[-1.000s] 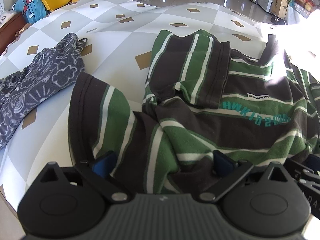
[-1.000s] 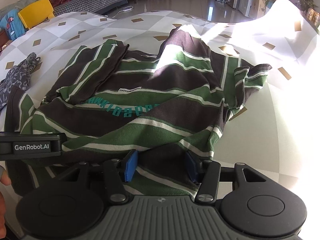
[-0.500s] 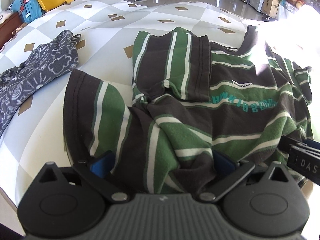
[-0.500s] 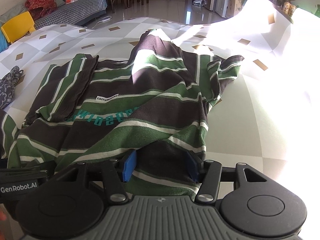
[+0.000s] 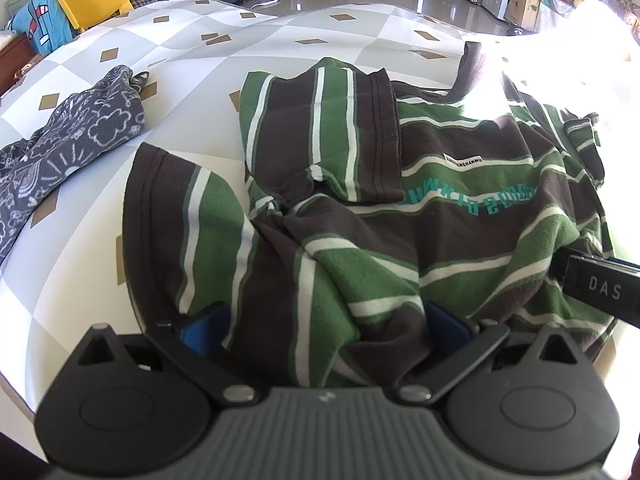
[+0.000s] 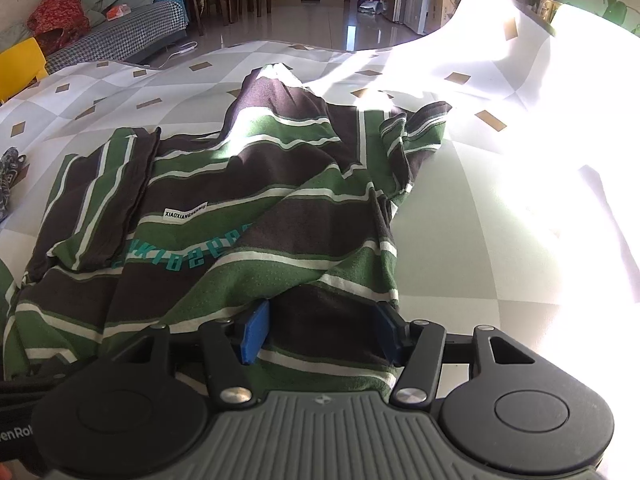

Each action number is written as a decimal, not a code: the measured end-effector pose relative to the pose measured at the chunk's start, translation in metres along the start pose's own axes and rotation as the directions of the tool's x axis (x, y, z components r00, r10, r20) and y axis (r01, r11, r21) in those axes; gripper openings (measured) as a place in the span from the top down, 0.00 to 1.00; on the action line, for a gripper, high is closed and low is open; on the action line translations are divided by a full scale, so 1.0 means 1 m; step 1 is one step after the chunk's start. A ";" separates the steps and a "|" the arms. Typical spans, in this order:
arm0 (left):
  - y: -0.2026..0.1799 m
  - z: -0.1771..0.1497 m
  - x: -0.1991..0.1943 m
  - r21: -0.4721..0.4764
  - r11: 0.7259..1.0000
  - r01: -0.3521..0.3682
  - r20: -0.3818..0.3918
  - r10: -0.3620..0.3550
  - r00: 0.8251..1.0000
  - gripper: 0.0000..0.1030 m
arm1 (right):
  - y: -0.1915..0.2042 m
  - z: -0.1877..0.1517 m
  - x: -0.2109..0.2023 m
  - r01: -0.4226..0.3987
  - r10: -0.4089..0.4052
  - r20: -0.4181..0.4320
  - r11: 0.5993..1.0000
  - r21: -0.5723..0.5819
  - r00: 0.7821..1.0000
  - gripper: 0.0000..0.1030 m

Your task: Fold clothes

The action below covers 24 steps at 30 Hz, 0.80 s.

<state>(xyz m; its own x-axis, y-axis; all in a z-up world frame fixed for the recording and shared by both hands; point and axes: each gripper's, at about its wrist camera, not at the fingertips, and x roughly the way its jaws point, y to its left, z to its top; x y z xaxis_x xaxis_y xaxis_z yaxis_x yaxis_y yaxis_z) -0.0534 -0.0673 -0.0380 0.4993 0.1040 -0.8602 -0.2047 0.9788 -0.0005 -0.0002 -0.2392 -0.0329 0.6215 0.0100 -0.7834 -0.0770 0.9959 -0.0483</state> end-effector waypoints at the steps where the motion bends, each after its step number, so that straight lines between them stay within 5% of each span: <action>1: -0.001 -0.001 0.000 0.003 1.000 0.002 0.000 -0.002 1.000 0.00 | -0.001 0.000 0.000 0.004 -0.004 0.001 1.000 0.004 1.000 0.47; 16: -0.008 -0.004 -0.005 0.052 0.996 0.073 0.011 -0.074 0.997 0.00 | -0.013 0.004 0.003 0.071 -0.071 -0.006 0.996 0.057 0.997 0.47; 24: 0.003 0.001 -0.018 0.011 0.999 0.038 0.090 -0.039 0.995 0.00 | -0.016 0.010 -0.001 0.065 -0.062 -0.026 0.990 0.122 0.998 0.47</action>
<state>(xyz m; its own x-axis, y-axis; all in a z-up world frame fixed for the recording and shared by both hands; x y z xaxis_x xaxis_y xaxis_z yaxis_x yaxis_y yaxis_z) -0.0621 -0.0662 -0.0214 0.5808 0.0810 -0.8100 -0.1759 0.9840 -0.0277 0.0081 -0.2538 -0.0250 0.6043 -0.0545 -0.7949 0.0597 0.9980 -0.0231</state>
